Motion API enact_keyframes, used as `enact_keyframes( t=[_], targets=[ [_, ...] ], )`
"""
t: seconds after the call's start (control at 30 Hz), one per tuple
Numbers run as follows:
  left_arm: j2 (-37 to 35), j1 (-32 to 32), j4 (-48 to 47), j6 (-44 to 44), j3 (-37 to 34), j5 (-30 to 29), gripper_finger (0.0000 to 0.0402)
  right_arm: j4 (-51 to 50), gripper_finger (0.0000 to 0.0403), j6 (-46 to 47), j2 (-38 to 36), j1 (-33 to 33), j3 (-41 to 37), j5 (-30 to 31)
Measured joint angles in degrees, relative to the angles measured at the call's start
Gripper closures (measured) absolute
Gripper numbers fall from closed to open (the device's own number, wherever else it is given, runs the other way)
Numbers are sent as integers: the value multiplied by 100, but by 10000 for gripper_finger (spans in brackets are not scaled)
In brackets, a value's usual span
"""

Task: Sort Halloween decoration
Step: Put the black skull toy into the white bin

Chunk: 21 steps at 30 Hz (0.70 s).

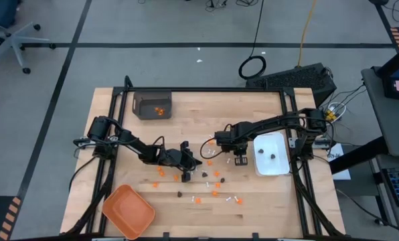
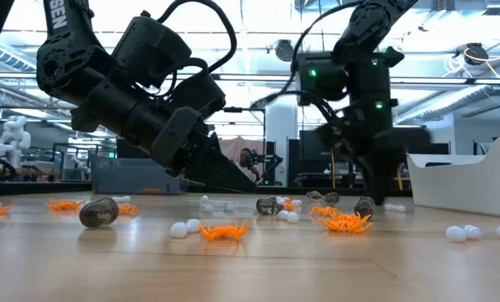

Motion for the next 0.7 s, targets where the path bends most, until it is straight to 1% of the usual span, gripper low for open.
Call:
enact_keyframes(
  t=[0.1,0.17,0.3,0.4,0.53,0.7],
  targets=[
    [-2,7,0,2,0,0,402,481,332,35,-148,56,4,207],
    [-1,7,-1,4,0,0,402,769,308,63,-210,128,4,221],
    [0,7,-2,2,0,0,402,984,261,46,-243,236,7,229],
    [-1,7,-2,4,0,0,402,1136,235,-106,-243,336,4,242],
    [-2,22,0,4,0,0,402,1447,219,-121,-243,424,4,337],
    [-1,39,6,4,0,0,402,1541,216,0,-100,408,7,373]
  ],
)
